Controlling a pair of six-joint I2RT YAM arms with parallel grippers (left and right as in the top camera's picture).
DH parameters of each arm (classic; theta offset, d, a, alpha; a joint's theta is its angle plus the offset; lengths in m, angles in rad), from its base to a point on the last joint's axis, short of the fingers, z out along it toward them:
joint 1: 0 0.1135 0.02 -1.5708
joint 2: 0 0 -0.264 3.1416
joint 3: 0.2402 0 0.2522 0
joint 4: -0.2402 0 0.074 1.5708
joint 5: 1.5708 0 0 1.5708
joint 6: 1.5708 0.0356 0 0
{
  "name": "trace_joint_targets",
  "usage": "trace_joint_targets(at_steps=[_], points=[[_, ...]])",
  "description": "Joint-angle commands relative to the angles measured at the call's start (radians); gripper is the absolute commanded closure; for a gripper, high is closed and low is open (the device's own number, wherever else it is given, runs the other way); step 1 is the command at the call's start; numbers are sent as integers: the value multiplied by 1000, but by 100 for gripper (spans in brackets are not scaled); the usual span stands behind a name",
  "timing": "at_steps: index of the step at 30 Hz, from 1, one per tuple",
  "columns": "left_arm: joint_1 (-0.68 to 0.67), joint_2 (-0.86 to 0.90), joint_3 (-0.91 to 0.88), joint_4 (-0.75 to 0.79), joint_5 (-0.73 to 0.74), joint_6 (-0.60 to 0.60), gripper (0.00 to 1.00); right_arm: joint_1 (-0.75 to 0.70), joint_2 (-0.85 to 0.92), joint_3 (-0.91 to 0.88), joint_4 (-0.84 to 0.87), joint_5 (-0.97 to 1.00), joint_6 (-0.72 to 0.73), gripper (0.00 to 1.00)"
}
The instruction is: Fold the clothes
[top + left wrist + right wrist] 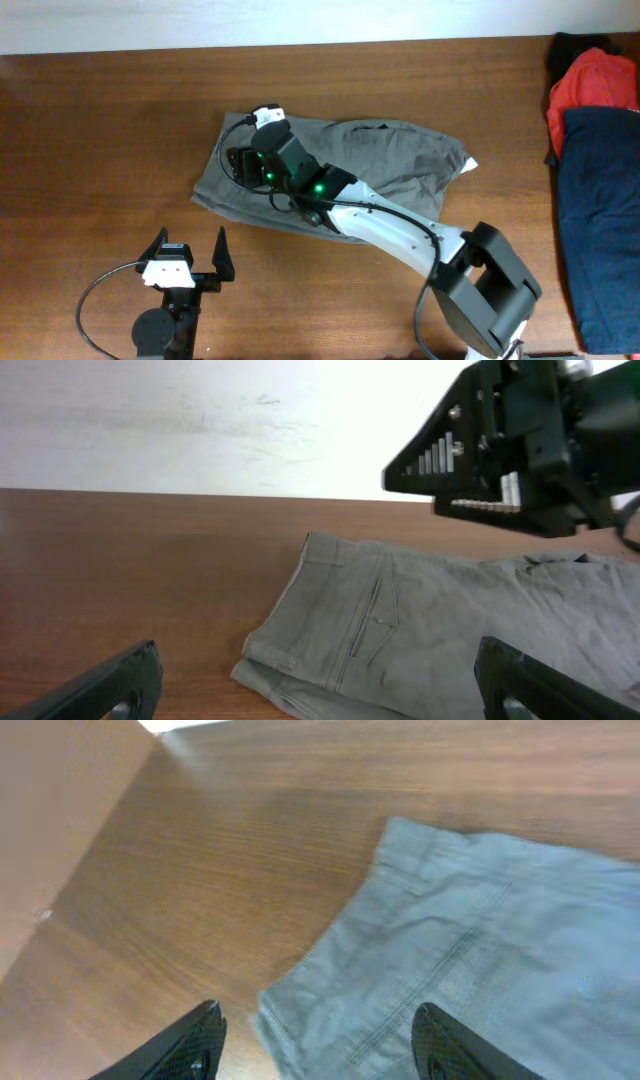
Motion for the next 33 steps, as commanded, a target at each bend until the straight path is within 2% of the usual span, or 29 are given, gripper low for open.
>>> trace_joint_targets(at_steps=[1,8,11,15,18,23,25,28,33], points=[[-4,-8,-7,0,-3,16,1,-63,-122,5,-76,106,-38,30],[-4,-8,-7,0,-4,16,0,-311,-223,5,-452,95,-35,14],[-4,-8,-7,0,-4,16,1,-458,-224,3,-635,-43,-41,0],[-4,-8,-7,0,-4,16,0,-633,-201,-4,-893,-183,-154,1],[-4,-8,-7,0,-4,16,1,-701,-195,-37,-917,-228,-224,1],[-4,-8,-7,0,-4,16,1,-767,-188,-74,-877,-216,-254,2],[-4,-8,-7,0,-4,16,1,-808,-181,-109,-848,-212,-251,14],[-4,-8,-7,0,-4,16,1,-834,-170,-126,-872,-209,-225,14],[-4,-8,-7,0,-4,16,1,-874,-170,-176,-805,-220,-206,14]])
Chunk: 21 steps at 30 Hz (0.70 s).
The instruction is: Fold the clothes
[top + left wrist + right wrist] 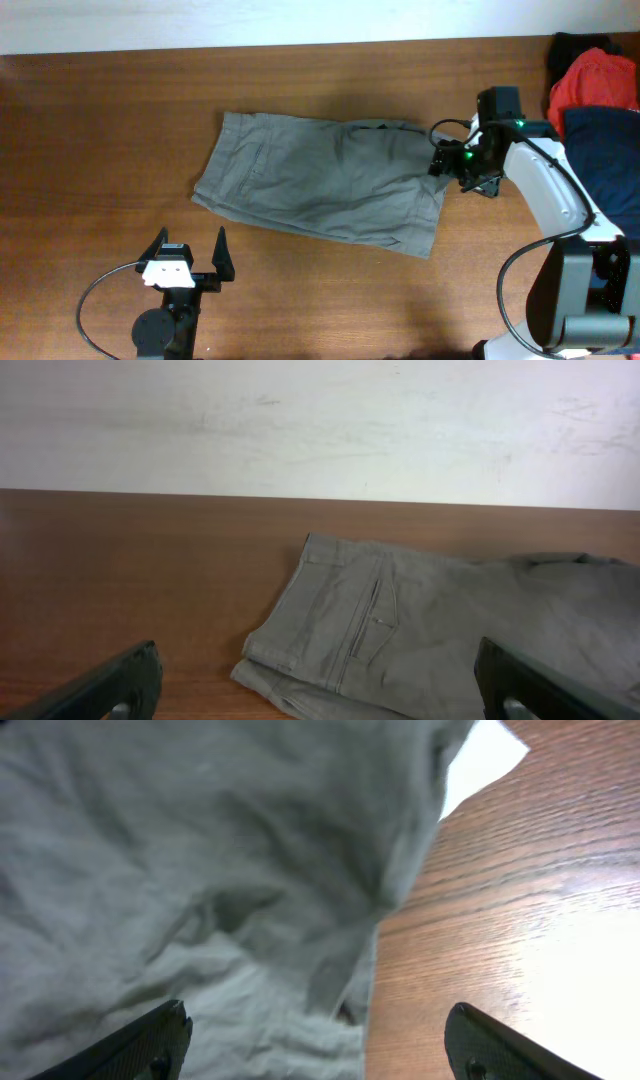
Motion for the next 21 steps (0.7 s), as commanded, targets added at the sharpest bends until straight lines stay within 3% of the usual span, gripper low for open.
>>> trace_joint_targets(at_steps=[1,8,12,21], points=[[-4,-8,-7,0,-3,16,1,-31,21,-39,39,-23,28,14],[-4,-8,-7,0,-4,16,1,-38,49,-90,169,-121,42,14],[-4,-8,-7,0,-4,16,1,-38,93,-95,230,-142,75,20],[-4,-8,-7,0,-3,16,1,-38,132,-90,349,-153,85,49]])
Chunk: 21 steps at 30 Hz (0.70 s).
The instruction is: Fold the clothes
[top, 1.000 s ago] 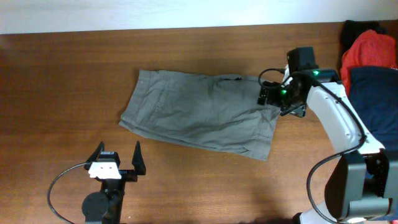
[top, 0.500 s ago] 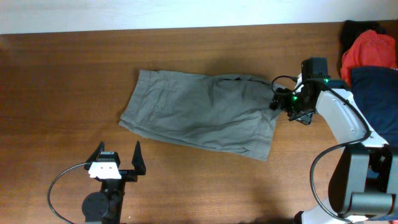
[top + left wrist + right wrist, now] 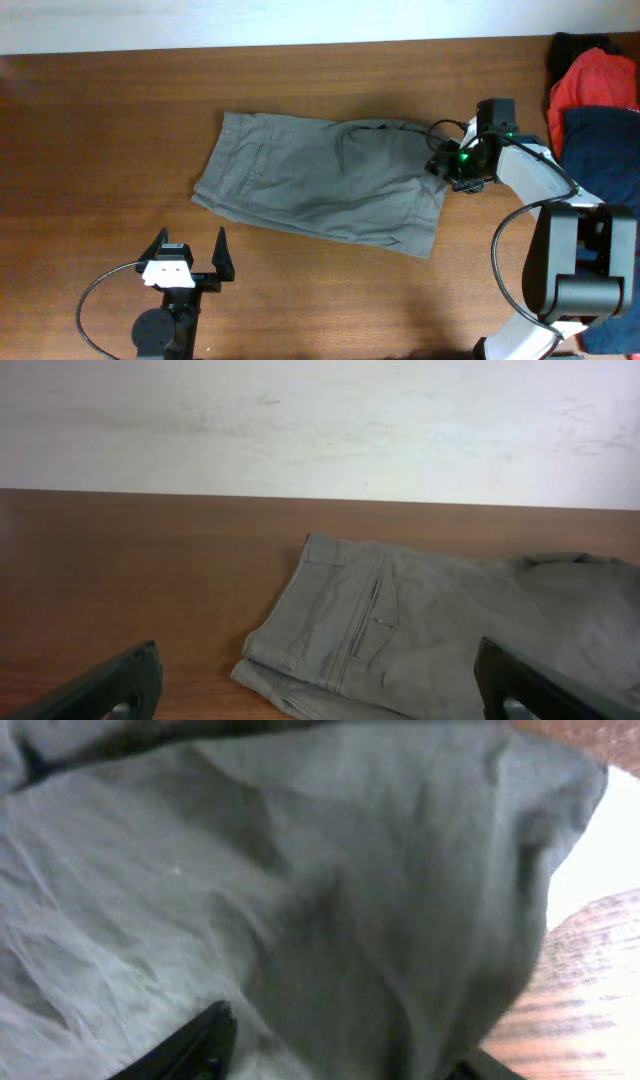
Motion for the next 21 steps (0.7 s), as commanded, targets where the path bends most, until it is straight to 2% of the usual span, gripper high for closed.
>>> trace_joint_targets(at_steps=[1,3,6,10,16,21], points=[[-4,-8,-7,0,-4,16,1,-3,2,7,42,-11,3,50],[-4,-8,-7,0,-3,16,1,-3,2,22,50,16,3,53],[-4,-8,-7,0,-3,16,1,-3,2,45,58,86,-1,75],[-4,-8,-7,0,-4,16,1,-3,2,45,91,167,-5,84],[-4,-8,-7,0,-4,16,1,-3,2,45,166,164,-46,82],[-4,-8,-7,0,-4,16,1,-3,2,45,214,-52,-80,68]])
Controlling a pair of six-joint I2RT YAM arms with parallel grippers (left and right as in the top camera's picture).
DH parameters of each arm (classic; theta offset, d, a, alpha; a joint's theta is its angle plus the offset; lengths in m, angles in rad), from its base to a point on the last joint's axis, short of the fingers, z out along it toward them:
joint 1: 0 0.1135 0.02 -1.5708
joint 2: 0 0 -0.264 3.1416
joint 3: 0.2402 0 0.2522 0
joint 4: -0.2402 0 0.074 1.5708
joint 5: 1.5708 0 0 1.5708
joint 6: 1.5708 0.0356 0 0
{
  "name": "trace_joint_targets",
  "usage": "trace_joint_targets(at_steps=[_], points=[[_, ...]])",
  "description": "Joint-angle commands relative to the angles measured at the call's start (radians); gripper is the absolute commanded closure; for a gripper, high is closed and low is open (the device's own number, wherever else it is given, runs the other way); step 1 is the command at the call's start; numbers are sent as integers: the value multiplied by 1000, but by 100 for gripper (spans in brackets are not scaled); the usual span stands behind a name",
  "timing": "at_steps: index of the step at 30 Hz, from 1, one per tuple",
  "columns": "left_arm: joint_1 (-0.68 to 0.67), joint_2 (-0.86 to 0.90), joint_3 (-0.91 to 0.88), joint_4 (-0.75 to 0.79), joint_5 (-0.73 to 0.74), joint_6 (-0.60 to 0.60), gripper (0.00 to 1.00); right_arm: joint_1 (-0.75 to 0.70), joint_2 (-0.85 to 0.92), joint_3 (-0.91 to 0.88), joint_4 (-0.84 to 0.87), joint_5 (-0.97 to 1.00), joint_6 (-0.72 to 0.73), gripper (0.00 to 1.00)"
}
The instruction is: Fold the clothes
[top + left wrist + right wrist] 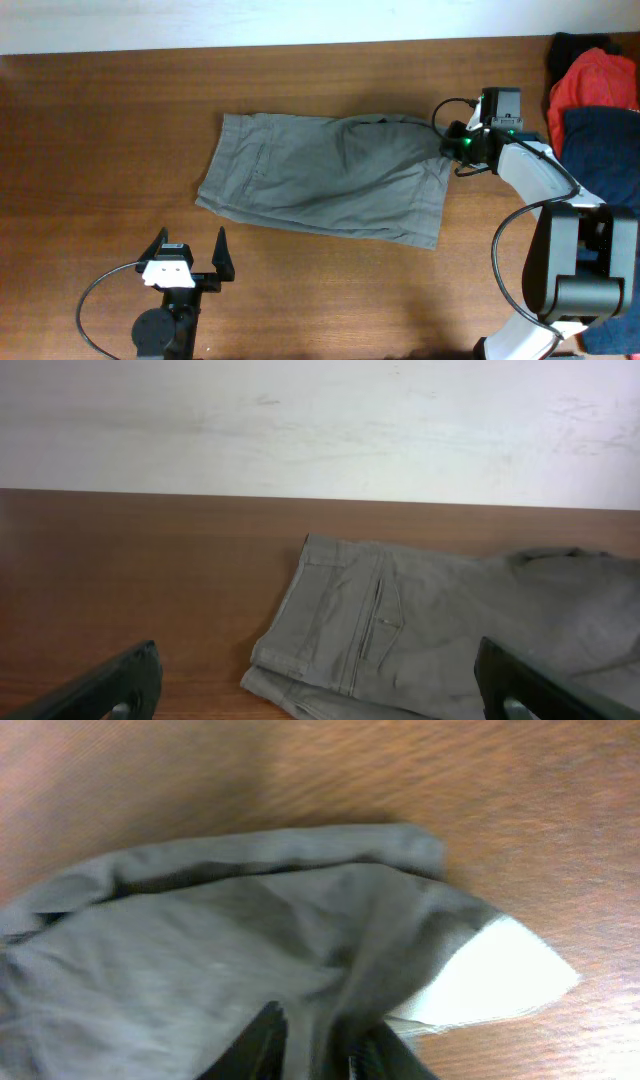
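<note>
Grey shorts point(325, 178) lie spread on the brown table, waistband and back pocket point(378, 622) at the left. My right gripper point(456, 146) is at their right end, shut on a bunched fold of the grey cloth point(300, 950), with a white pocket lining point(490, 975) showing beside it. My left gripper point(189, 257) stands open near the front edge, short of the shorts, with nothing between its fingers point(120, 680).
A pile of clothes, red point(595, 80) and dark blue point(600, 210), lies at the table's right edge, just right of my right arm. A pale wall point(320, 420) runs behind the table's far edge.
My right gripper has shut on the cloth at the shorts' right end and pulled it up and to the right. The shorts lie stretched out longer. The left arm has not moved.
My right gripper was open over the shorts' left waistband. Then it was open at their right end, over the bunched leg cloth, then low on that cloth. Now it holds that end drawn to the right. The left gripper stayed open throughout.
</note>
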Motion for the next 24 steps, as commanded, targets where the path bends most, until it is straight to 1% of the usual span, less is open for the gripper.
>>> trace_joint_targets(at_steps=[1,3,6,8,10,12,17,21,24], points=[[-4,-8,-7,0,-4,16,1,-3,2,21,37,-229,-105,64],[-4,-8,-7,0,-4,16,1,-3,-1,22,36,-266,-143,53],[-4,-8,-7,0,-4,16,1,-21,-14,22,34,-264,-139,49],[-4,-8,-7,0,-4,16,0,-51,-48,22,45,-301,-139,46],[-4,-8,-7,0,-3,16,1,-83,-80,23,47,-328,-139,40],[-4,-8,-7,0,-4,16,1,-114,-109,23,35,-331,-139,39],[-4,-8,-7,0,-4,16,1,-185,-137,23,-4,-329,-140,32],[-4,-8,-7,0,-4,16,1,-213,-123,22,-54,-268,-140,30],[-4,-8,-7,0,-3,16,1,-212,-98,20,-84,-262,-140,30]])
